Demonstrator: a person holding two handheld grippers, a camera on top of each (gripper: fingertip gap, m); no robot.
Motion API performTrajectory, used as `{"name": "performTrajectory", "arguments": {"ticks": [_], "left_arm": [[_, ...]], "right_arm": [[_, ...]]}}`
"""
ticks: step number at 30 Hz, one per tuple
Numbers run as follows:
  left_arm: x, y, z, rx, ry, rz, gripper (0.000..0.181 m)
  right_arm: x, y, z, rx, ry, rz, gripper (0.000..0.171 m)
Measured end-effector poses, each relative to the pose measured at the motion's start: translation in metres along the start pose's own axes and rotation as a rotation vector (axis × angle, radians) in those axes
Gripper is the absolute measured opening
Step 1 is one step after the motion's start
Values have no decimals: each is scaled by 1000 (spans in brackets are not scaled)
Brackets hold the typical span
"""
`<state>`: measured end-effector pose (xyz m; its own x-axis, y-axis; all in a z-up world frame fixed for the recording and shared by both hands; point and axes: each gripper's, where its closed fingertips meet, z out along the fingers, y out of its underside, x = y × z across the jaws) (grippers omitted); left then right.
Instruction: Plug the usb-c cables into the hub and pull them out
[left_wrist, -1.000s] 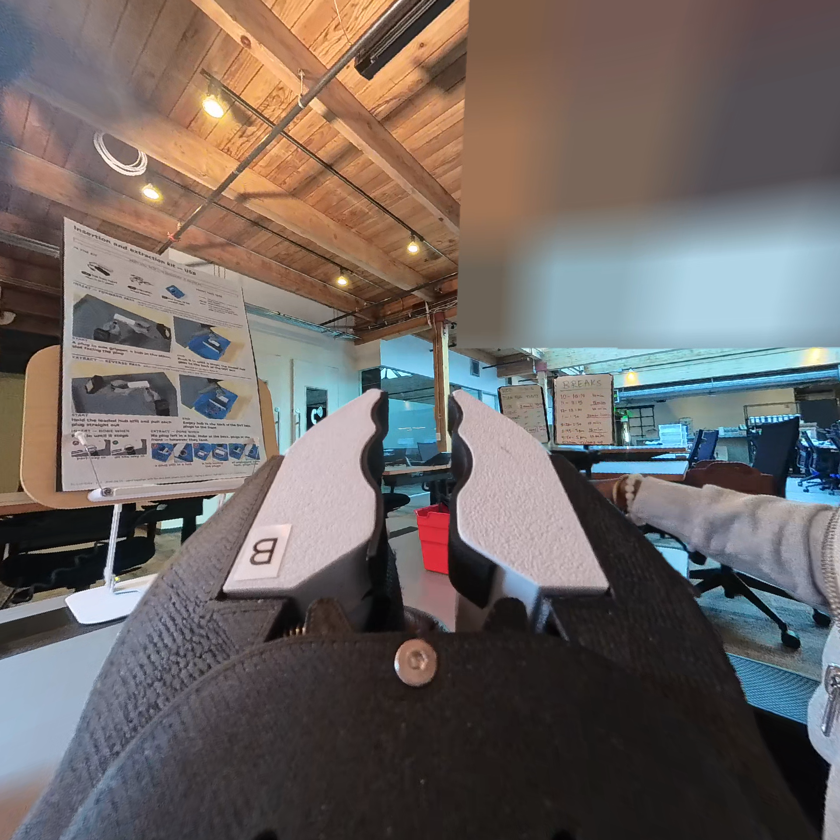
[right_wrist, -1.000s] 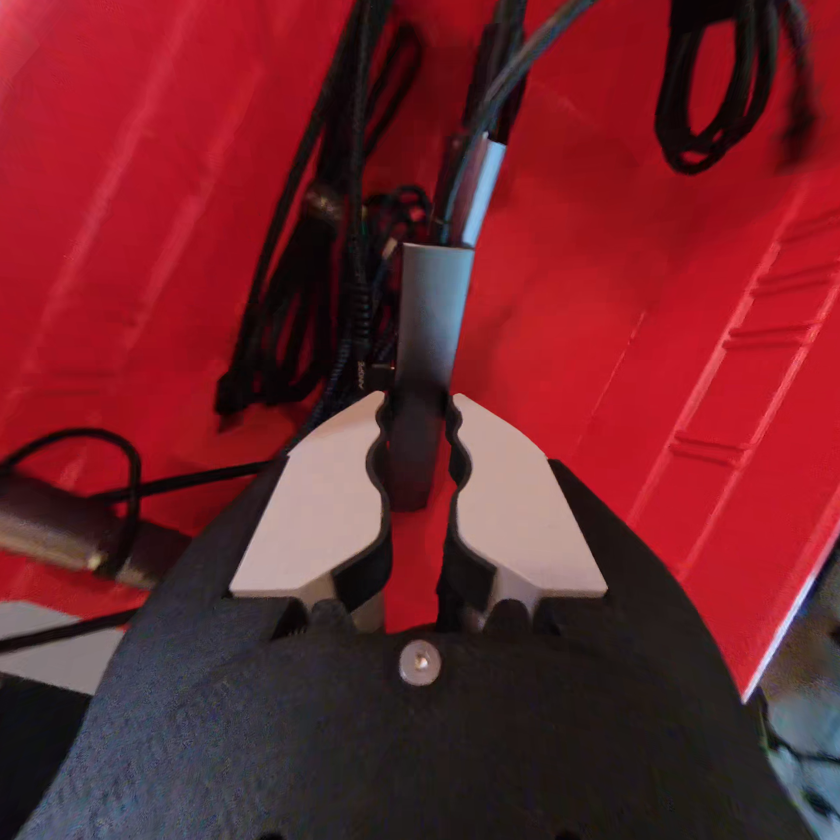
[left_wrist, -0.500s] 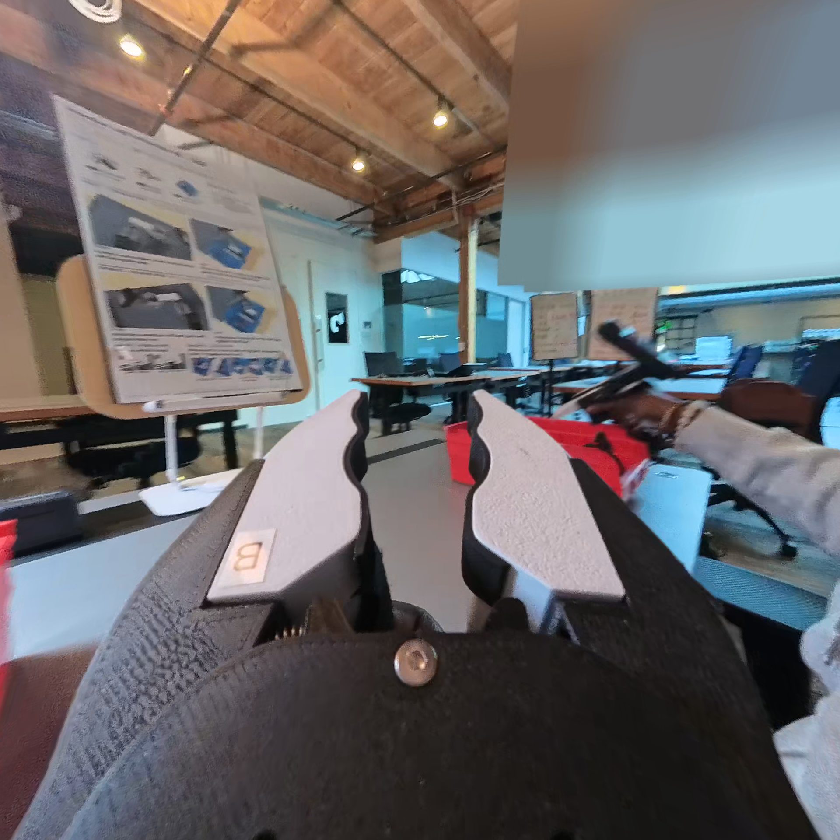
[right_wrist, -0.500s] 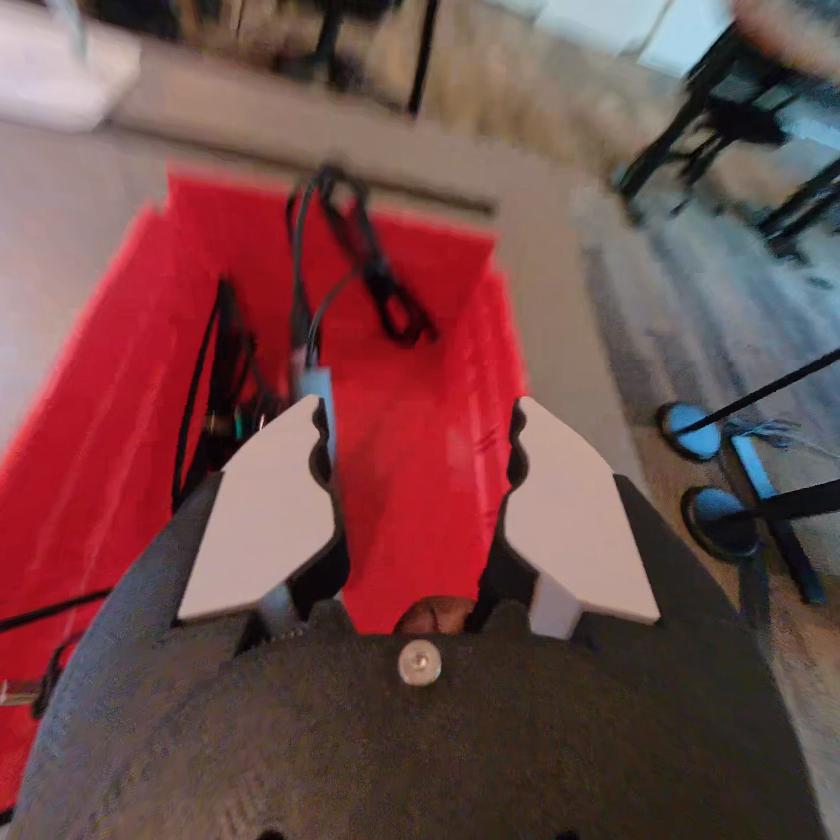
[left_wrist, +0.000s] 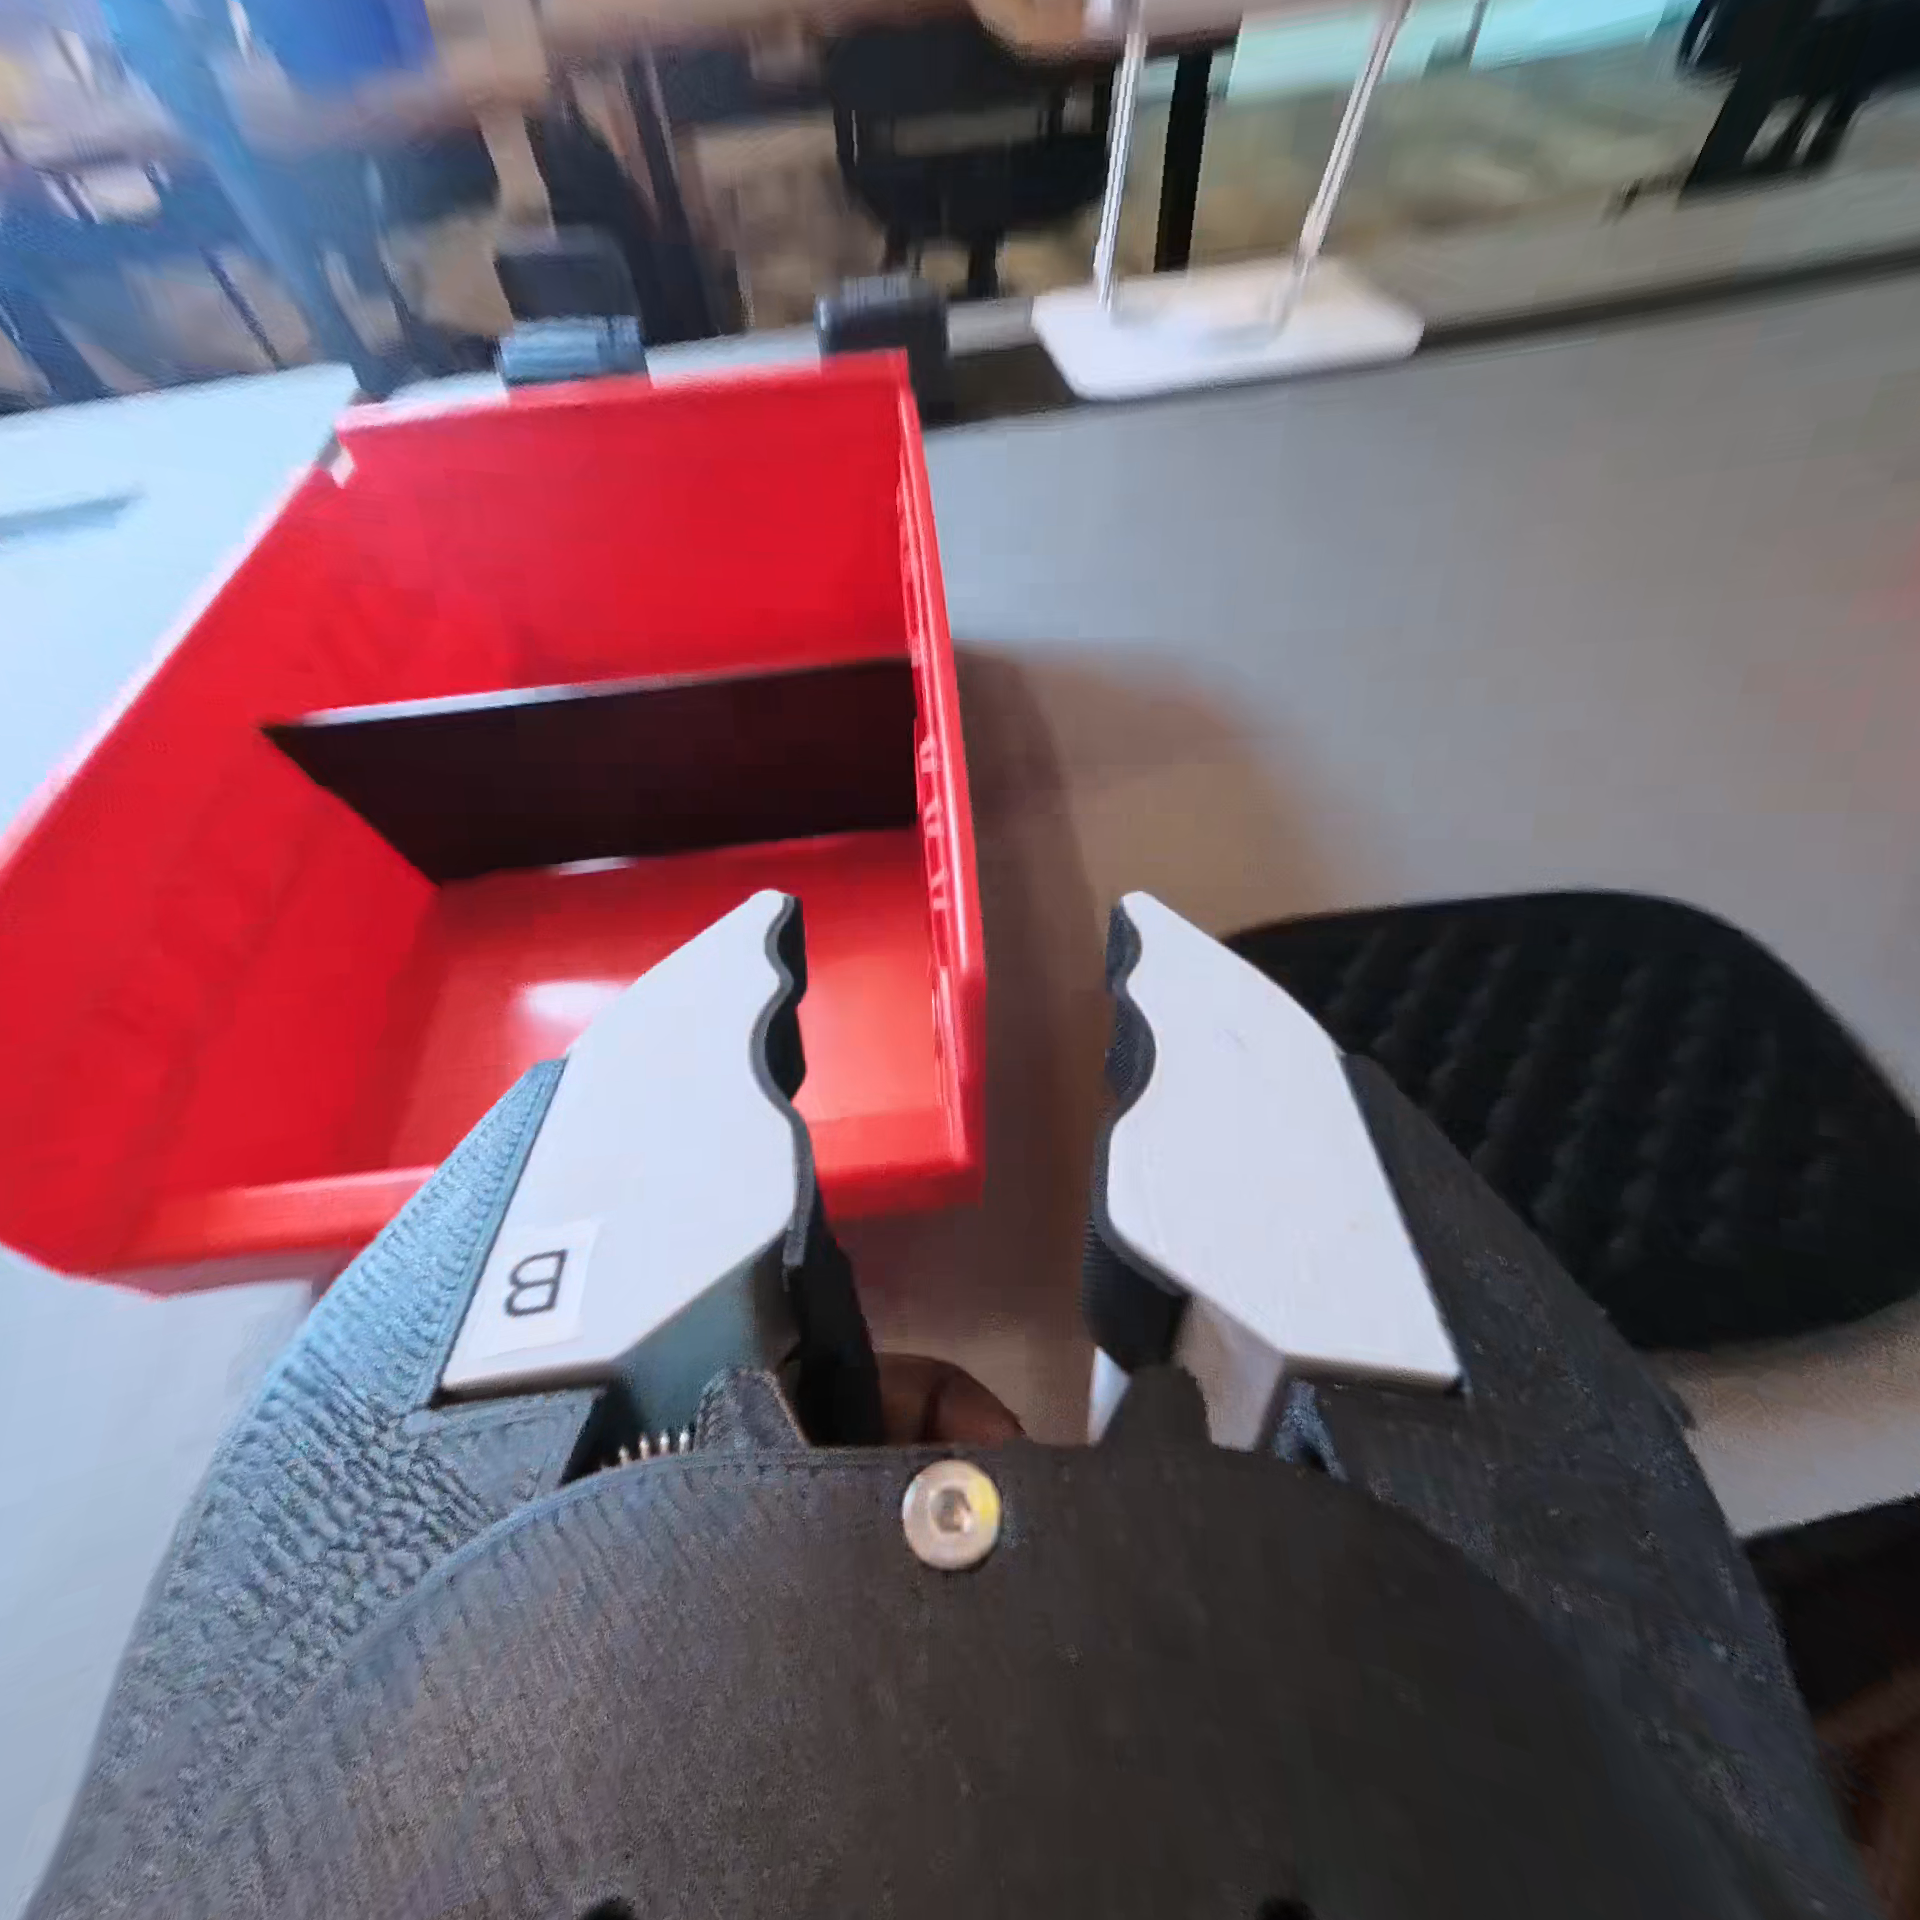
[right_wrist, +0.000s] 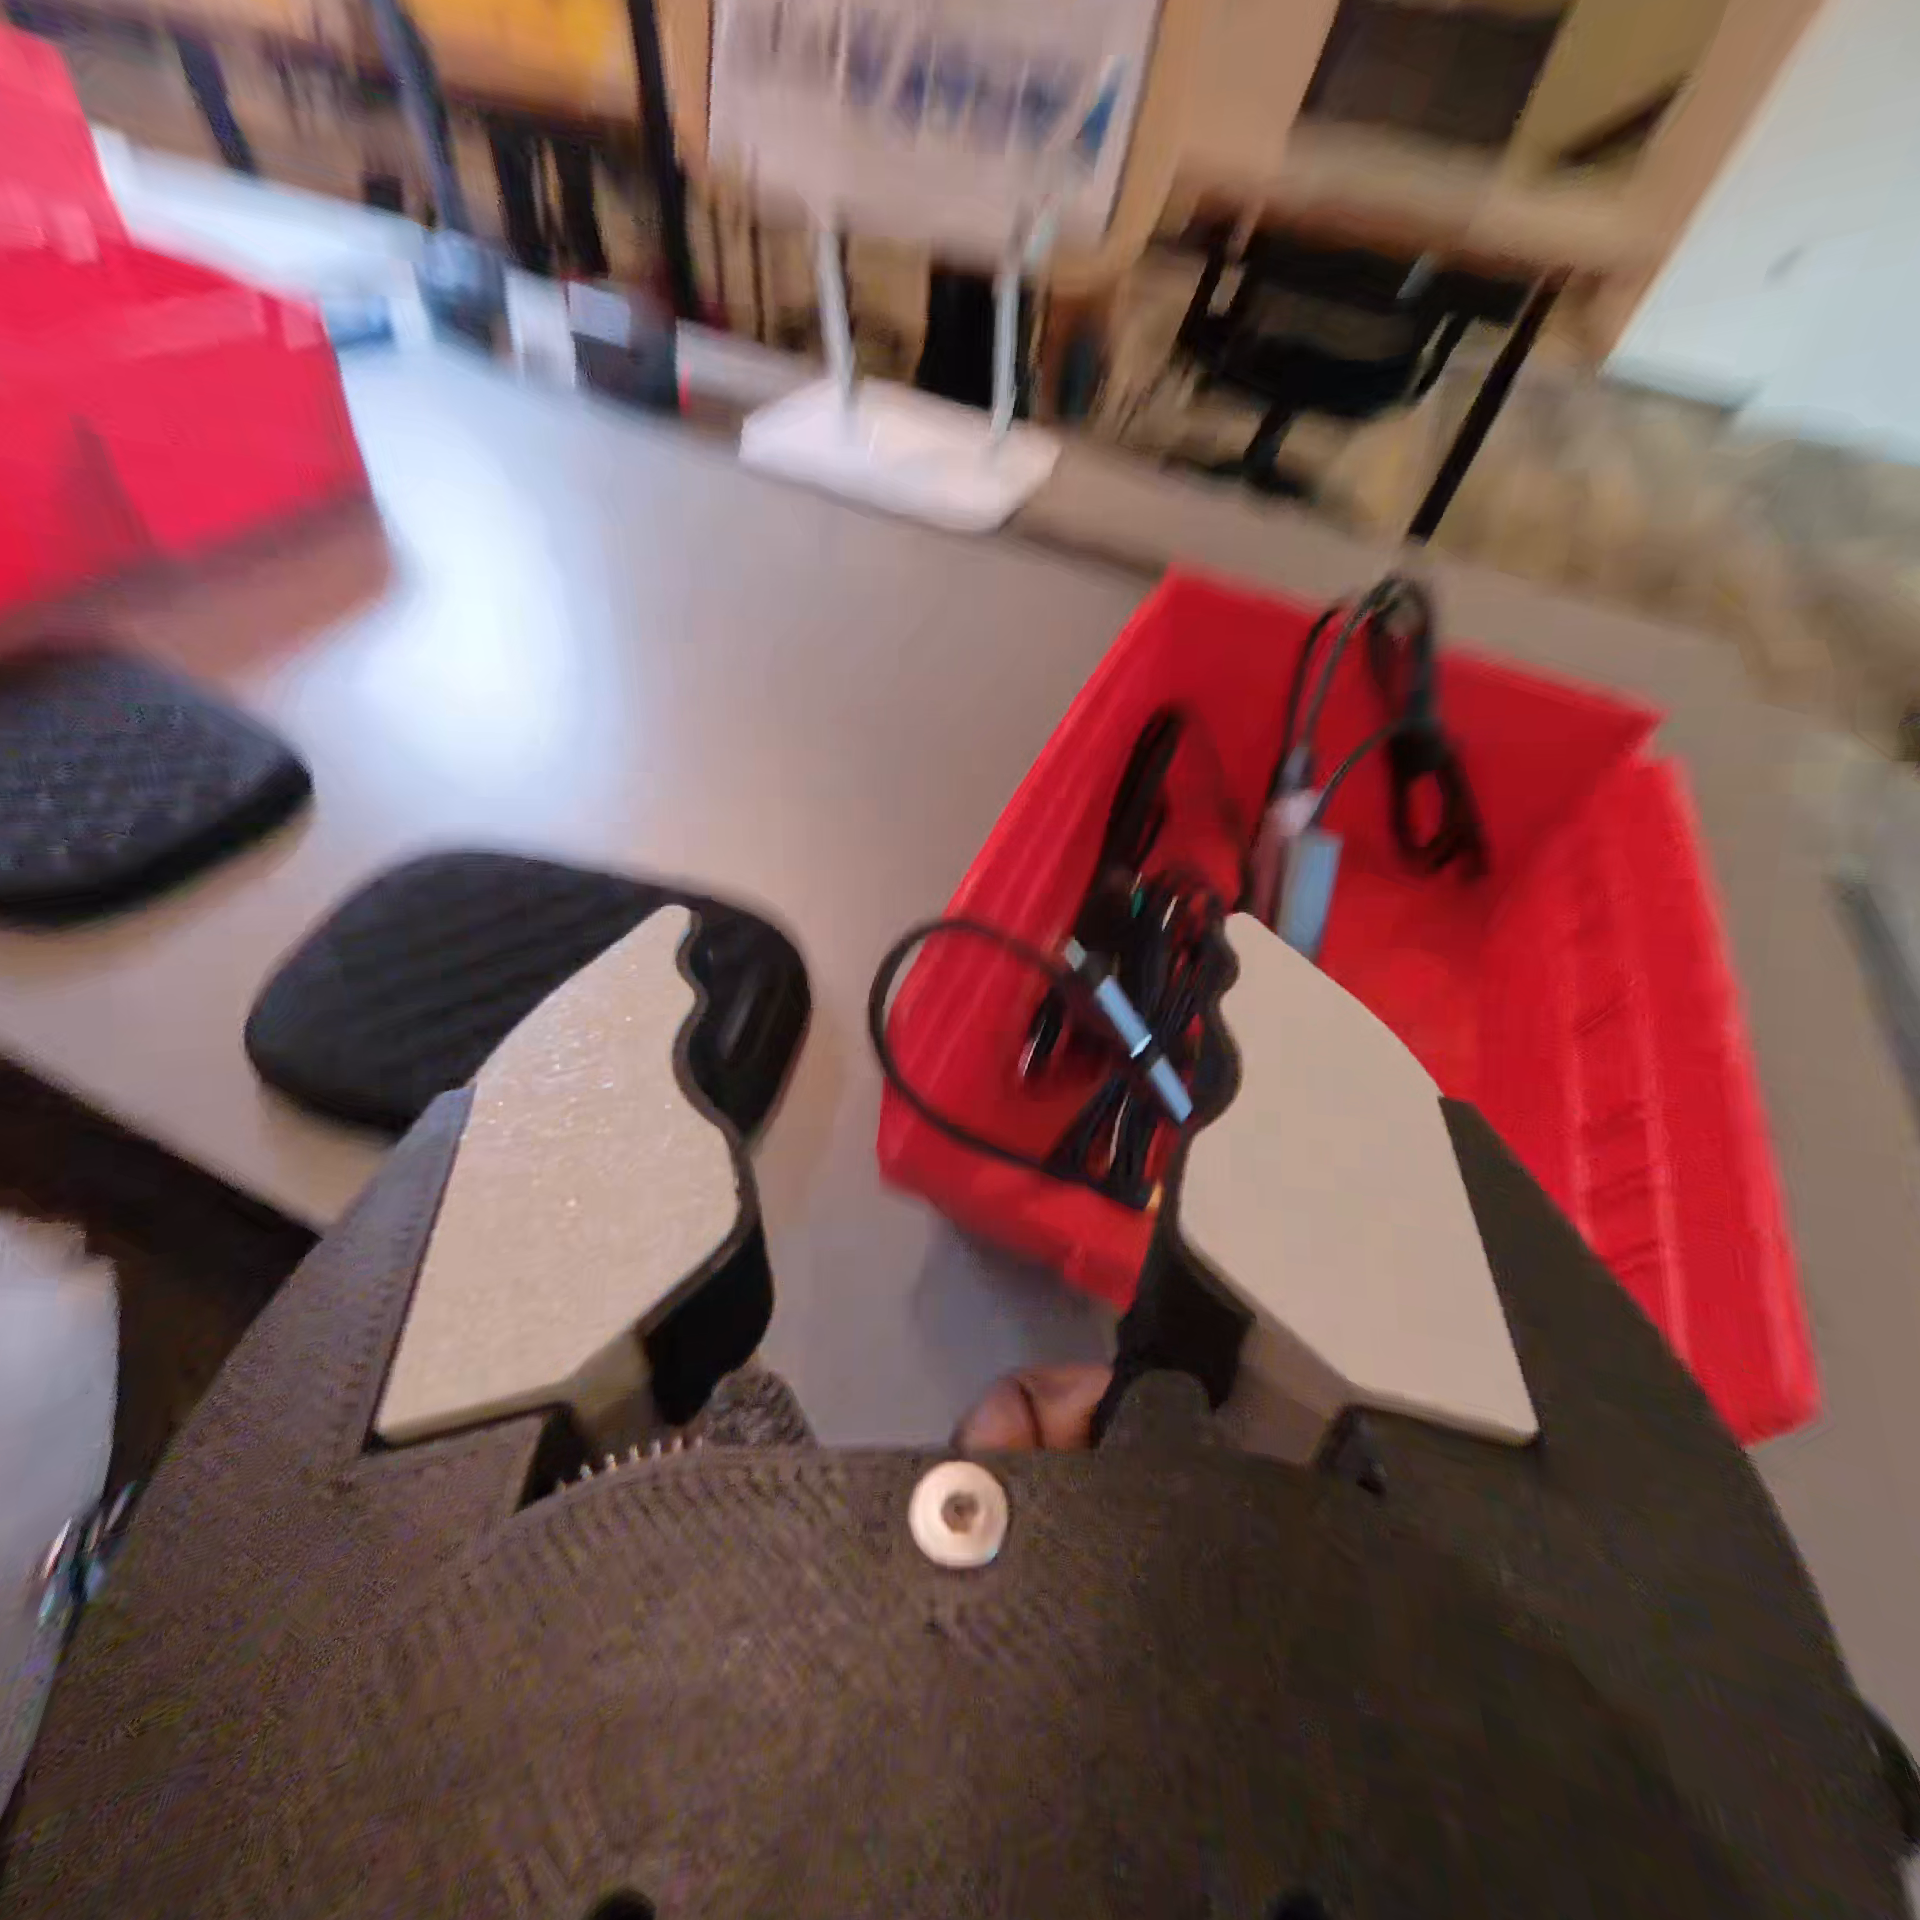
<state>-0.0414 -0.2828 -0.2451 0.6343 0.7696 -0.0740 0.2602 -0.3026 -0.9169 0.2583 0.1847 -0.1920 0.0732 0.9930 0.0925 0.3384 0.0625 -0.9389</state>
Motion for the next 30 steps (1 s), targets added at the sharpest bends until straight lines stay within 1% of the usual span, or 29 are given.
{"name": "performTrajectory", "arguments": {"ticks": [2,3,4,5,6,7,8,9,10,12,16,19,22,26,30], "left_arm": [[2,14,6,-83,3,9,56],[4,19,9,-115,2,15,55],[4,23,13,-135,-5,20,51],[6,26,16,-146,-4,26,45],[10,27,20,-147,9,27,34],[11,27,24,-138,5,15,28],[9,27,27,-129,-24,4,19],[7,27,31,-119,-44,-4,10],[9,27,34,-115,-45,-14,8],[14,24,41,-93,-39,-31,10],[15,15,61,-68,-90,2,12],[12,10,76,-66,-149,34,11],[13,7,84,-53,-172,66,13],[14,5,88,-22,-182,51,13],[15,5,88,-5,-168,24,14]], "right_arm": [[-8,35,13,-225,-26,-14,83],[-10,53,19,-337,-31,-12,82],[-11,70,24,-428,-34,-7,82],[-10,82,31,-491,-29,2,77],[-7,91,39,-533,-4,13,67],[-2,98,48,-557,29,20,50],[-4,102,57,-561,14,27,42],[-10,101,66,-531,-24,28,24],[-15,97,76,-485,-41,19,20],[-12,92,91,-443,-9,12,21],[-1,85,115,-416,98,-20,19],[0,81,128,-420,89,-23,19],[-2,78,140,-459,78,-55,20],[-12,70,160,-497,79,-128,22],[-27,62,182,-498,73,-164,23]]}}
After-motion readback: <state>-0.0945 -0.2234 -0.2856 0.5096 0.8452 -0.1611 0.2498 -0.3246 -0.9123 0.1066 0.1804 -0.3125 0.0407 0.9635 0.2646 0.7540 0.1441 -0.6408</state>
